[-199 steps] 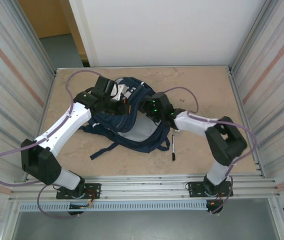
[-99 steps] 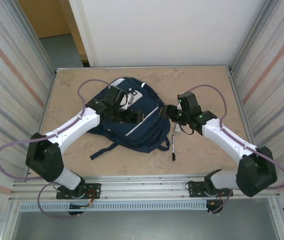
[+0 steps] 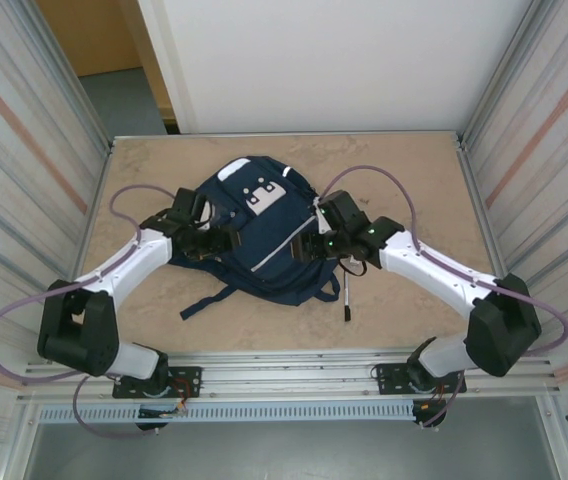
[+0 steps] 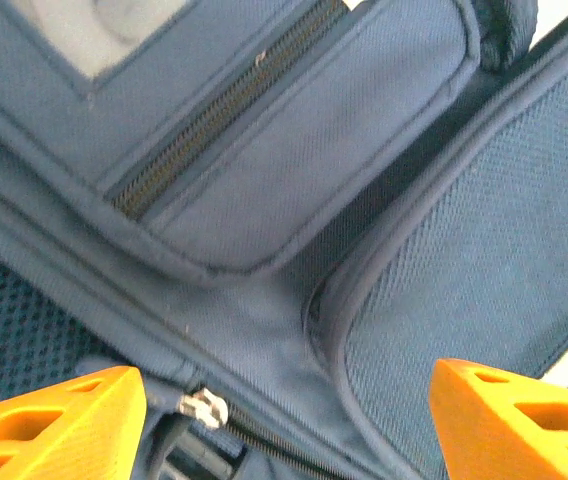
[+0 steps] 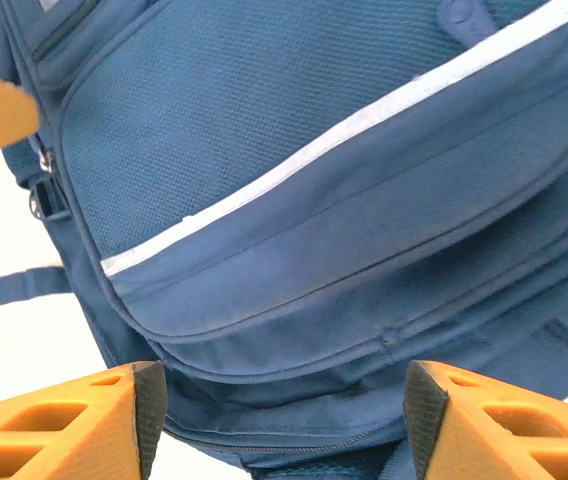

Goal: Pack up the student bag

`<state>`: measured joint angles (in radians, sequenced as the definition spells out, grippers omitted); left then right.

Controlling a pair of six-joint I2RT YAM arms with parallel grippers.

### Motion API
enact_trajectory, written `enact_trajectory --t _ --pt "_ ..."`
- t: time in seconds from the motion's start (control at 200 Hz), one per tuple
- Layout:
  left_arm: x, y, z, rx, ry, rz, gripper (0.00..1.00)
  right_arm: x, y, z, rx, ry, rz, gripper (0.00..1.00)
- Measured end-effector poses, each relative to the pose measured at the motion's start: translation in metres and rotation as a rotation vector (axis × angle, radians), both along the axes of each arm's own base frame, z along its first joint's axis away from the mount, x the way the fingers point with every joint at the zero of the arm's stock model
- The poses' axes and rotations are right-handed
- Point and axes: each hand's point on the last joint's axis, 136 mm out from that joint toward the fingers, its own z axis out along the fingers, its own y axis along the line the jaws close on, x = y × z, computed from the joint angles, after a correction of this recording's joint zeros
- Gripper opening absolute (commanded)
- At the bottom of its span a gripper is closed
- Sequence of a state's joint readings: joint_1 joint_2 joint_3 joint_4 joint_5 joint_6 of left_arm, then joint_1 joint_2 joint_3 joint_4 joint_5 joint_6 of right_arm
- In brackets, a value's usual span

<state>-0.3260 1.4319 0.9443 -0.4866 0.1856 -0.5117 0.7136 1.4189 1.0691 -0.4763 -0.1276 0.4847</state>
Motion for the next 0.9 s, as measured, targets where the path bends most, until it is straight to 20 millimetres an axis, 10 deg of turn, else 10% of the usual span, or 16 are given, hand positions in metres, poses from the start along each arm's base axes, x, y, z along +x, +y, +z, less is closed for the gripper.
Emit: enact_trajectory --t 0.551,0.631,0.802,0.902 --pt "0.009 0.035 -0.033 0.138 0.041 0.137 0.82 -0.005 0.029 -0.027 -0.036 0.046 0.067 0.63" --pt "0.011 0.034 -0.041 0.126 0.061 0.151 0.70 -0.004 0.033 -0.026 -0.035 0.049 0.073 0.63" --pt "0.019 0.033 -0.053 0.096 0.089 0.175 0.07 -0.007 0.045 -0.020 -0.020 0.030 0.098 0.63" --pt "0.024 0.032 -0.041 0.078 0.065 0.189 0.00 -0.015 0.052 -0.019 -0.011 0.041 0.124 0.63"
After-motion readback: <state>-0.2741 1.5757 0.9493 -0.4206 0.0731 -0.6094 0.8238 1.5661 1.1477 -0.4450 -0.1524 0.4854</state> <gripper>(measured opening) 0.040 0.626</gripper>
